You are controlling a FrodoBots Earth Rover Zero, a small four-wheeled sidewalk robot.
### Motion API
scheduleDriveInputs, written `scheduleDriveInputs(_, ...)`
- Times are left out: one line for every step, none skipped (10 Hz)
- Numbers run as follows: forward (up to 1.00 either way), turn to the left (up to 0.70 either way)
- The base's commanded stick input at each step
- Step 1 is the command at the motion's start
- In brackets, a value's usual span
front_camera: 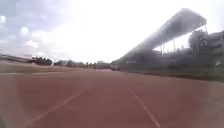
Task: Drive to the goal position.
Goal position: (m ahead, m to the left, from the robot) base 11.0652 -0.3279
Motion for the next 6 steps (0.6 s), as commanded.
scheduleDriveInputs(0.7, 0.0)
scheduleDriveInputs(0.7, 0.0)
scheduleDriveInputs(0.7, 0.0)
scheduleDriveInputs(0.7, 0.0)
scheduleDriveInputs(0.7, 0.0)
scheduleDriveInputs(0.7, 0.0)
